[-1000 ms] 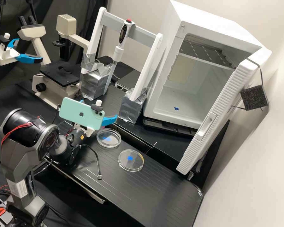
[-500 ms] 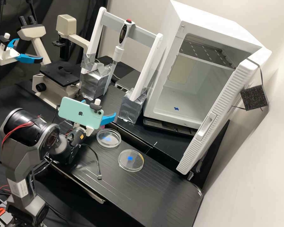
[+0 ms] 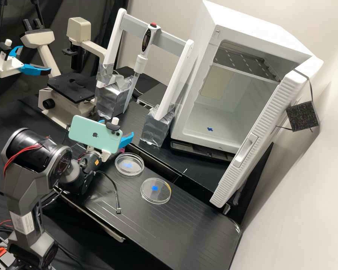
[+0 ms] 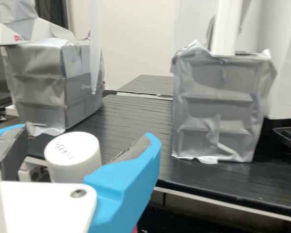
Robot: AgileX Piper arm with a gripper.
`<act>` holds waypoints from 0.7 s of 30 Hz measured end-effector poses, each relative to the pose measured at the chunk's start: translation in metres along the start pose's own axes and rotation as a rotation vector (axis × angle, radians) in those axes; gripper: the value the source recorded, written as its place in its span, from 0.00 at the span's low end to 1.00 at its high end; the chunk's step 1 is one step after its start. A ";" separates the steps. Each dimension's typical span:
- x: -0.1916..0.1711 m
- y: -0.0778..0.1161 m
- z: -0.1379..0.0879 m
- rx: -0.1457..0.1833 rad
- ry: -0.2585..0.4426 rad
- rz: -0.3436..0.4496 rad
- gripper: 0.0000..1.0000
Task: Open the bottle
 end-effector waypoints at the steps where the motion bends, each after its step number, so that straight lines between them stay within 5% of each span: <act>1: 0.000 0.000 0.000 0.001 0.000 0.001 0.00; 21: 0.000 0.000 0.000 -0.001 -0.001 0.000 0.00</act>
